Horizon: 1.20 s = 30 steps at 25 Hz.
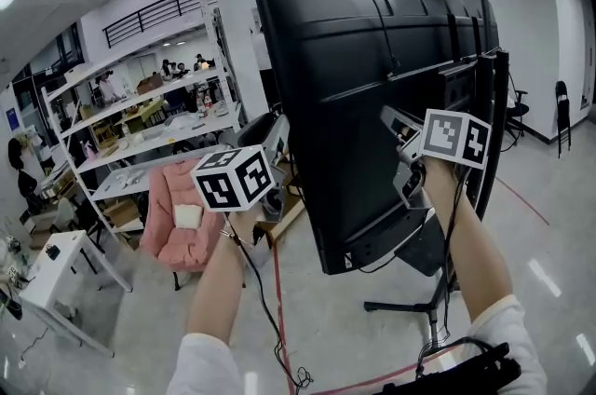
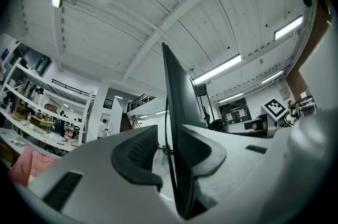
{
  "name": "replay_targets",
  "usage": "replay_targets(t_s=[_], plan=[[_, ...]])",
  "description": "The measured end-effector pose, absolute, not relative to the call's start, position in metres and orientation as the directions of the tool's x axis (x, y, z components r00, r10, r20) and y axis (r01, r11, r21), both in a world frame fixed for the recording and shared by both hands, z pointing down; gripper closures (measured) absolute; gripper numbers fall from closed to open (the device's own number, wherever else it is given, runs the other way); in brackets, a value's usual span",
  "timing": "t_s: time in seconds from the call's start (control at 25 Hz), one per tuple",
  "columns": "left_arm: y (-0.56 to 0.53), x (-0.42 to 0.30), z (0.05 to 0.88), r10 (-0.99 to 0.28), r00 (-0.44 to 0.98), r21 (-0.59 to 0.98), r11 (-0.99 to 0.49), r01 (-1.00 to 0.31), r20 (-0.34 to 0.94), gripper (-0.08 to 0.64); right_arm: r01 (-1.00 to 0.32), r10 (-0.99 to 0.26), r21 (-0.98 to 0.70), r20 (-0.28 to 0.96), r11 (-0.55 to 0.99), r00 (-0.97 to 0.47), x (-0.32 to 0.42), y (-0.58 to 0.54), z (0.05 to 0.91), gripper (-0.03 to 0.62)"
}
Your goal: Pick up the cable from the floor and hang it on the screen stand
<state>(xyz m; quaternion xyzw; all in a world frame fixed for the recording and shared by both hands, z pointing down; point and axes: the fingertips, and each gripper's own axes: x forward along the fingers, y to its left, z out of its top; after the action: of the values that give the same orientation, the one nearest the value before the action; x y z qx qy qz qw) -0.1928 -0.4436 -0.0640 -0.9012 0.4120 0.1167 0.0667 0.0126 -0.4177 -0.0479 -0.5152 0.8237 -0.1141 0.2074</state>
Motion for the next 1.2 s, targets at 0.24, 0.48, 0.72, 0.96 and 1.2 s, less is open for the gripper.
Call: replay_targets(t_s=[0.24, 0.48, 0.72, 0.96, 1.2], plan=[[-0.434, -0.194, -0.054, -0.741, 0.62, -0.005, -0.641, -0.768, -0.257, 0.453, -0.789, -0.89, -0.41, -0.219, 0.457, -0.401, 0.011, -0.407, -0.037, 0.468], [-0.407, -0.193, -0.03, -0.752, 0.615, 0.002, -0.633, -0.774, -0.237, 0.453, -0.81, -0.897, -0.385, -0.184, 0.442, -0.402, 0.001, -0.397, -0.013, 0.469], [-0.378, -0.177, 0.012, -0.777, 0.604, 0.017, -0.616, -0.787, -0.181, 0.457, -0.834, -0.905, -0.354, -0.128, 0.424, -0.406, -0.007, -0.383, 0.025, 0.497], [-0.359, -0.165, 0.069, -0.822, 0.558, 0.063, -0.567, -0.822, -0.115, 0.489, -0.8, -0.89, -0.401, -0.099, 0.446, -0.446, -0.014, -0.362, 0.071, 0.546], [-0.345, -0.159, 0.128, -0.897, 0.441, 0.047, -0.442, -0.896, -0.028, 0.549, -0.833, -0.894, -0.35, -0.029, 0.428, -0.447, -0.012, -0.341, 0.125, 0.556]])
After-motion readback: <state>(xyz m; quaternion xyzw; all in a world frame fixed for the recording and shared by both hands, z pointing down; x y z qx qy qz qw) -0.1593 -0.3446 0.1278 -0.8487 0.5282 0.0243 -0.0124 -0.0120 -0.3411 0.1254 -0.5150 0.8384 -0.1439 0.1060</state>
